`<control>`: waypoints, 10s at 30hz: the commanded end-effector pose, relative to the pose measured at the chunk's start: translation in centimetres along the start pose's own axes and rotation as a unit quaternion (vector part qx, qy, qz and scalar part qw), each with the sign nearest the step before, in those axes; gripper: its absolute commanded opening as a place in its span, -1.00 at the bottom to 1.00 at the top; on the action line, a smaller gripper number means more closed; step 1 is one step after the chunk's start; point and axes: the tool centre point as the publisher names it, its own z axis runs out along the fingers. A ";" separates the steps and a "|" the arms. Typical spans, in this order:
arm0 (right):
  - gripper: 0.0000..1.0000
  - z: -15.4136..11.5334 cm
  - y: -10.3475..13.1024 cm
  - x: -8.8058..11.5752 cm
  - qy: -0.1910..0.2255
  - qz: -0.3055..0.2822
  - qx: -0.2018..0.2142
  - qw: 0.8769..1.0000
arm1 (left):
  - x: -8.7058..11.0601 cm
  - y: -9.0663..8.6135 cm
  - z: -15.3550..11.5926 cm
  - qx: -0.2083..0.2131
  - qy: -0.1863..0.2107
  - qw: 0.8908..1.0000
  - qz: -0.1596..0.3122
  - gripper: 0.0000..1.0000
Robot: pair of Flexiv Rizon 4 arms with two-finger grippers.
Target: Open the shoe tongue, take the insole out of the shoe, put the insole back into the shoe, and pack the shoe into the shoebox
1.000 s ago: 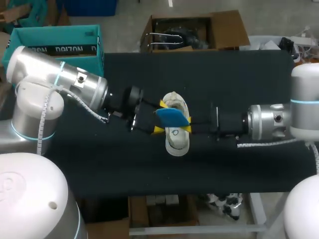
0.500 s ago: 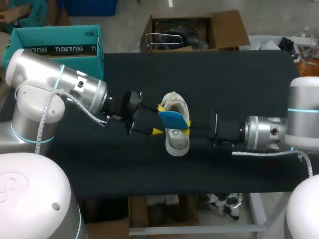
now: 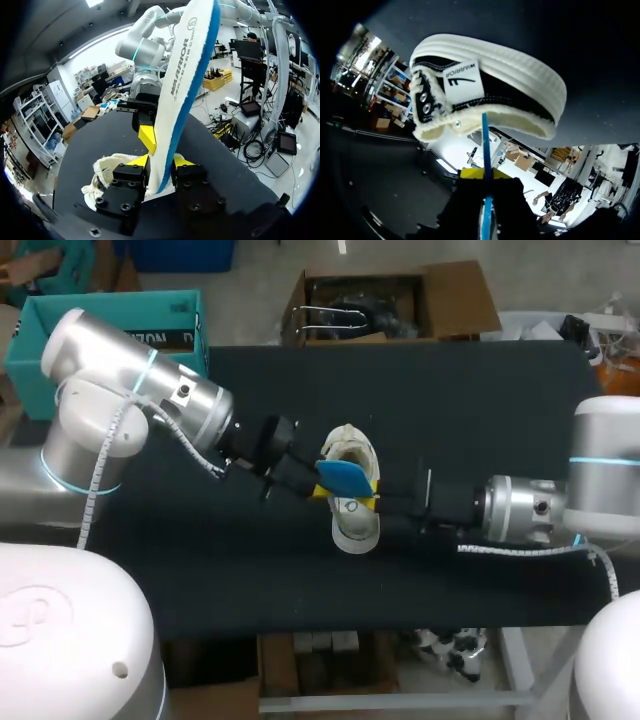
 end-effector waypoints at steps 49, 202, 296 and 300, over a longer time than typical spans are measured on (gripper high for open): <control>-1.00 0.4 -1.0 -0.1 0.012 0.043 -0.174 0.984 | -2.2 2.3 2.9 -0.056 0.018 0.991 0.117 -1.00; -1.00 1.3 6.4 0.2 -0.007 -0.093 -0.295 0.951 | -2.1 5.5 4.6 -0.060 0.018 0.989 0.134 -1.00; -0.29 -0.3 4.3 -0.3 -0.015 -0.052 -0.351 0.935 | -2.2 4.7 4.7 -0.034 0.011 0.994 0.100 -1.00; -0.95 -0.3 4.6 -0.4 -0.013 -0.049 -0.350 0.935 | -2.4 5.0 4.5 -0.030 0.009 0.995 0.093 -1.00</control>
